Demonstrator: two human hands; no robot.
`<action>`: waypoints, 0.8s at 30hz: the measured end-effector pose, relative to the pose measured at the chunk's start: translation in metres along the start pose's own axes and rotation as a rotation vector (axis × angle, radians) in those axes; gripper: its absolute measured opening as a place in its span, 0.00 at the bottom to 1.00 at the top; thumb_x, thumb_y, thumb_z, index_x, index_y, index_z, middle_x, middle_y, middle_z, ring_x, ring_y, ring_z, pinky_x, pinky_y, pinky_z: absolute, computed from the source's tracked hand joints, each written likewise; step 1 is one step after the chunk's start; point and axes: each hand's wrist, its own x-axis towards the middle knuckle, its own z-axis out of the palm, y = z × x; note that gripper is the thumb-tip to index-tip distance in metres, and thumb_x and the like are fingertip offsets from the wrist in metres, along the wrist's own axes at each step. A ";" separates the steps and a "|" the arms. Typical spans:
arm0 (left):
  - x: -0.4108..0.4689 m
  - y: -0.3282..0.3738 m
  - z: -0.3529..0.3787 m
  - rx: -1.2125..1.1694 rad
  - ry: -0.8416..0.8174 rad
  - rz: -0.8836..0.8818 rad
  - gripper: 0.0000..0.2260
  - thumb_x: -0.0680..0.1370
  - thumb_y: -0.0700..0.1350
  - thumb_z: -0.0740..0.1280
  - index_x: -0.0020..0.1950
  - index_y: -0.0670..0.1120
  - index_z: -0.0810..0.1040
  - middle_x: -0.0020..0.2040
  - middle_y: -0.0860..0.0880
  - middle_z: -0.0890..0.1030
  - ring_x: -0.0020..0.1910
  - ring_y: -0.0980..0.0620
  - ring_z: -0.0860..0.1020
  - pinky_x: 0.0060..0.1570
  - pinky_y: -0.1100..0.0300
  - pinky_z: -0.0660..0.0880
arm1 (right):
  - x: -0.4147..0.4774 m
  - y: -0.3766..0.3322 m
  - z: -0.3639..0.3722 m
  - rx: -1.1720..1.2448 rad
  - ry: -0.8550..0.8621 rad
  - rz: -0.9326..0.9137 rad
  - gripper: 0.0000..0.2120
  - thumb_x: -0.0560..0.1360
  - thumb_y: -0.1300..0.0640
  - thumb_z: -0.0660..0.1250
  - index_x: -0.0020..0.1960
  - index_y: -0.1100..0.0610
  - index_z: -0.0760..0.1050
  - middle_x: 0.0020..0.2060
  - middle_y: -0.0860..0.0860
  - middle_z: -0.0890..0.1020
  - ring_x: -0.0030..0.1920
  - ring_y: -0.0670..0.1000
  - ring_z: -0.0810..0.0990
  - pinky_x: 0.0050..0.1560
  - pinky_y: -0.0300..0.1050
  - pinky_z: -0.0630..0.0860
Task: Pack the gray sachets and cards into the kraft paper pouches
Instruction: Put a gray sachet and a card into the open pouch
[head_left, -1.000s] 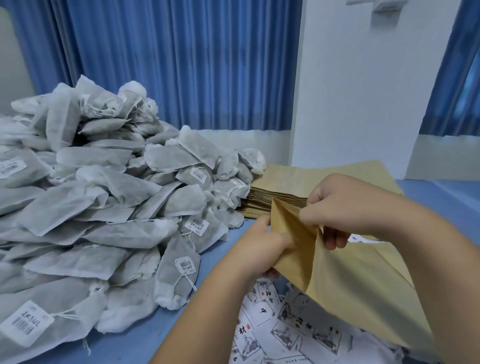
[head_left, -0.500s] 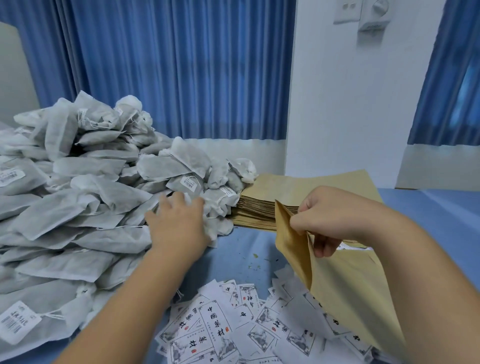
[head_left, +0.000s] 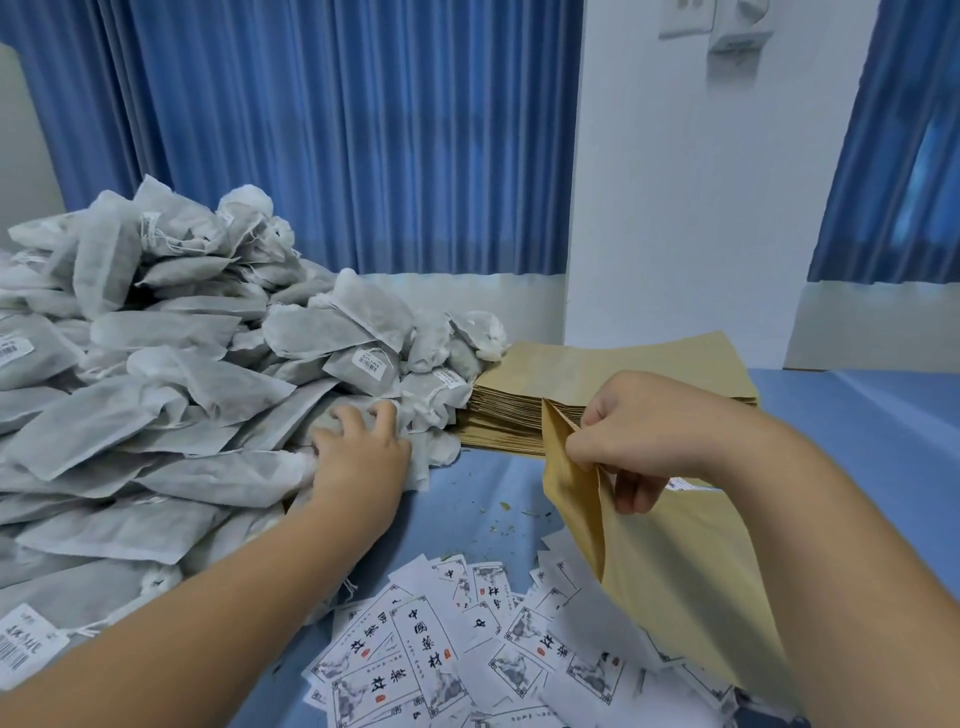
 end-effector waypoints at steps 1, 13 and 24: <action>0.001 0.001 -0.002 -0.036 0.009 -0.011 0.19 0.76 0.47 0.65 0.66 0.49 0.69 0.65 0.44 0.61 0.62 0.37 0.66 0.51 0.50 0.72 | 0.000 0.001 -0.001 0.002 0.004 0.000 0.14 0.67 0.63 0.61 0.25 0.55 0.66 0.19 0.49 0.72 0.24 0.55 0.80 0.26 0.40 0.75; -0.014 -0.026 -0.063 -1.261 0.298 0.105 0.16 0.65 0.53 0.66 0.52 0.57 0.77 0.52 0.55 0.71 0.50 0.57 0.73 0.47 0.64 0.69 | -0.002 0.011 -0.014 0.032 0.036 -0.006 0.14 0.67 0.63 0.63 0.24 0.55 0.67 0.21 0.49 0.72 0.26 0.56 0.81 0.27 0.40 0.74; 0.003 -0.016 -0.111 -2.256 0.150 0.250 0.16 0.66 0.42 0.59 0.49 0.51 0.81 0.41 0.50 0.82 0.40 0.52 0.79 0.35 0.58 0.76 | -0.003 0.019 -0.021 0.009 0.052 0.015 0.07 0.68 0.61 0.62 0.32 0.59 0.72 0.24 0.51 0.77 0.26 0.53 0.80 0.28 0.39 0.75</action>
